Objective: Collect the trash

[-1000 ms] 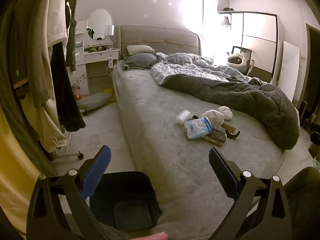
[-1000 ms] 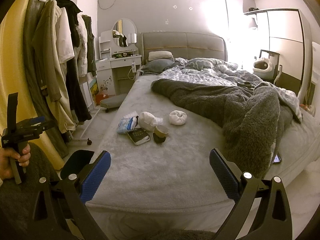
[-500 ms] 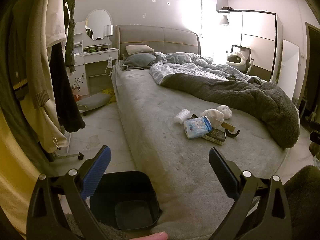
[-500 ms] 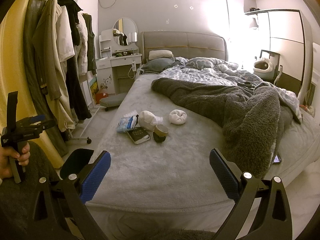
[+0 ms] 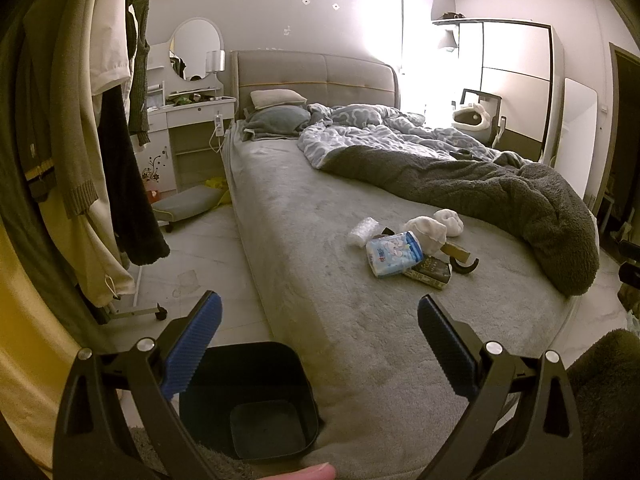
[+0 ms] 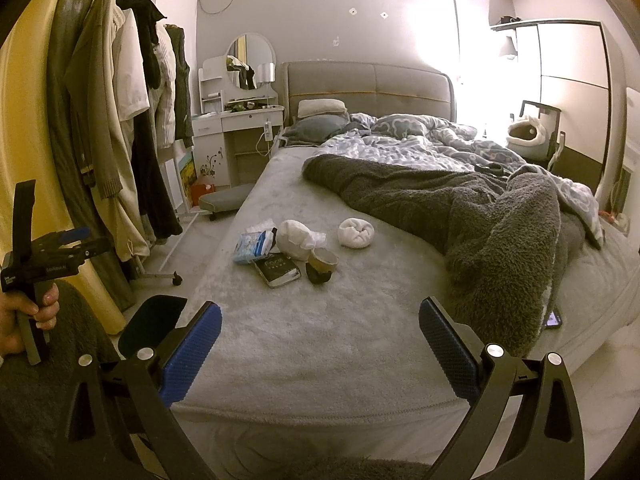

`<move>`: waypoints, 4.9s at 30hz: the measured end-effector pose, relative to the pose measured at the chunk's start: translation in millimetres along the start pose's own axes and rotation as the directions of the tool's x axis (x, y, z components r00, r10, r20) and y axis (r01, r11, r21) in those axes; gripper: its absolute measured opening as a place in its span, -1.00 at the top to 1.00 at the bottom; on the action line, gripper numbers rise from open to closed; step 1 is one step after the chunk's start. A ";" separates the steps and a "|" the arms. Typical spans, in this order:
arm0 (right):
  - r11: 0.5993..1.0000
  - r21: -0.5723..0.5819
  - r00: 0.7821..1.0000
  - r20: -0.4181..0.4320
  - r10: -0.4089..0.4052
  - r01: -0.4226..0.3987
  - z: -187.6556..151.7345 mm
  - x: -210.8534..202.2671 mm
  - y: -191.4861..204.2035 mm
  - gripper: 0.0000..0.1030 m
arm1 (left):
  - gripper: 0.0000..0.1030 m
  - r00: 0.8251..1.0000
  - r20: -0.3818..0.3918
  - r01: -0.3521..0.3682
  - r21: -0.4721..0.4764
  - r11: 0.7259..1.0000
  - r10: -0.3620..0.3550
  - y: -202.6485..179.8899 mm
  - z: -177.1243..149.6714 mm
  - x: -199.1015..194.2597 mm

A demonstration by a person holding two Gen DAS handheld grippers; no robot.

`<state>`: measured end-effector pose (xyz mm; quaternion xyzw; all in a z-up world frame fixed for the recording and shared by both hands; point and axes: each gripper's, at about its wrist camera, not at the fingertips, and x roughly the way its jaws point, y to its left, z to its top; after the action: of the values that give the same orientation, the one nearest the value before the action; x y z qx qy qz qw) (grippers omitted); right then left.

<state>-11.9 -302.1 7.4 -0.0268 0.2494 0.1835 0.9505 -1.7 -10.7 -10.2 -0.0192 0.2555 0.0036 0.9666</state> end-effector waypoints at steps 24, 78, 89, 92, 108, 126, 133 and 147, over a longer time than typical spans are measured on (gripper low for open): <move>1.000 -0.003 1.000 -0.003 -0.002 0.002 0.0 0.3 0.5 -0.94 | -0.94 1.000 -0.002 -0.002 0.003 1.000 0.002 -1.1 -0.5 0.5; 0.997 -0.009 0.992 -0.098 -0.074 0.074 9.5 32.9 1.7 -0.94 | -0.94 0.992 -0.066 -0.104 0.035 0.994 0.106 -1.3 6.7 9.1; 0.999 0.052 0.995 -0.095 -0.001 0.006 21.6 75.1 -10.6 -0.94 | -0.93 0.998 -0.040 -0.054 0.029 0.998 0.055 0.7 22.7 16.2; 0.999 0.043 0.992 -0.126 0.003 0.002 24.3 92.5 -15.8 -0.94 | -0.93 0.999 -0.041 -0.031 0.009 0.999 0.031 0.9 28.9 27.0; 0.987 -0.060 0.971 -0.198 0.137 -0.151 46.7 186.2 -31.3 -0.94 | -0.73 0.983 -0.116 0.142 -0.018 0.990 -0.143 -29.0 59.9 122.0; 0.956 -0.078 0.917 -0.314 0.246 -0.283 44.9 242.7 -36.9 -0.86 | -0.72 0.933 -0.270 0.244 -0.016 0.970 -0.239 -70.1 50.3 214.9; 0.948 -0.064 0.902 -0.335 0.273 -0.311 46.3 255.3 -41.9 -0.71 | -0.75 0.918 -0.318 0.231 -0.055 0.971 -0.236 -71.5 43.7 236.8; 0.939 -0.013 0.876 -0.364 0.317 -0.345 51.3 276.1 -42.9 -0.32 | -0.51 0.893 -0.359 0.248 -0.110 0.962 -0.271 -70.7 38.4 255.8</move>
<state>250.7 -242.1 -83.1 -0.0536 0.4112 0.3448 0.8421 240.9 -80.6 -100.8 -0.0831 0.4283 -0.1214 0.8916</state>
